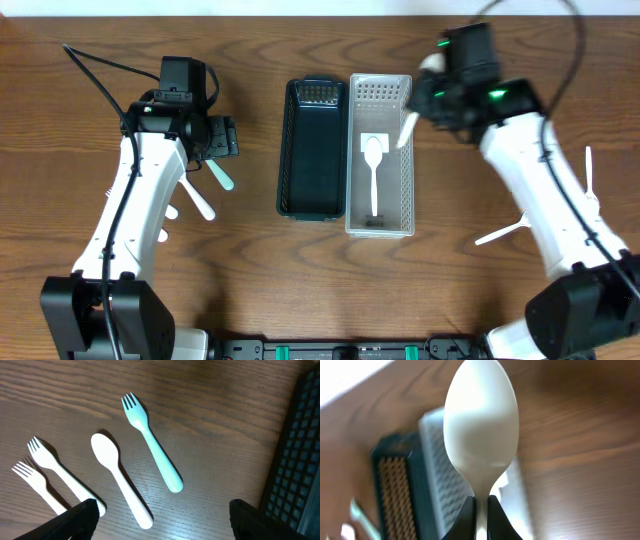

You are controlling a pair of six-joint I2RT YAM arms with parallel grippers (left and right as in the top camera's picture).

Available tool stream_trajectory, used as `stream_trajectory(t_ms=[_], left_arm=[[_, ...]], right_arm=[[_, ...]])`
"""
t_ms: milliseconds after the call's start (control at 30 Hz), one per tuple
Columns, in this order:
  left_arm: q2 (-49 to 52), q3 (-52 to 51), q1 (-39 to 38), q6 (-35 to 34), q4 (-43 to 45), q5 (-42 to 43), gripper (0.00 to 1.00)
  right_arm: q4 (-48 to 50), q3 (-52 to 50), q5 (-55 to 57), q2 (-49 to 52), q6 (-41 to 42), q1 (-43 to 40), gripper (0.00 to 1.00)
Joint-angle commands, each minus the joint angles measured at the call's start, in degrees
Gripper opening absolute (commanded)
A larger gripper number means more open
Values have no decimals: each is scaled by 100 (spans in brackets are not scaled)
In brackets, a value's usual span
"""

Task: Pack container
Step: 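Place the second spoon in the white basket and release it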

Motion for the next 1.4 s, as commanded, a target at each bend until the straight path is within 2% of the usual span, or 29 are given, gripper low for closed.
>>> stream_trajectory(t_ms=[0,200,367,567,800,900,1033,1167,1267,1367], left_arm=[[37,116,28,-7,-17,-46,85],[37,116,28,-7,-22,-46,85],[37,116,28,-7,-20,-46,85],[37,116,28,-4,-17,-48,85],[37,116,28,-4,-20,-48,85],[37,116,28,-4,-20,-46,85],[37,116,28,-4,-20,-46,86],[37,116,28,-4,-20,-48,86],[37,116,28,-4,-20,-48,85],[37,116,28,-7,-17,-48,85]], right_arm=[[-74,-48,50,402,-131,437,1],[-293,-48,46,1335,-129,831,2],[-356,-48,46,1749,-208,817,15],[-402,372,133,1512,-623,621,34],[-1558,1954,1235,857,-605,37,38],[-2159,2269,1471,459,-61,-470,35],[-3130,2264,1469,-26,1224,-1368,36],[-4096,2205,1473,-229,2052,-2175,34],[-4645,1980,1486,-289,2463,-2697,37],[-4666,1488,1486,-328,2555,-3003,40]])
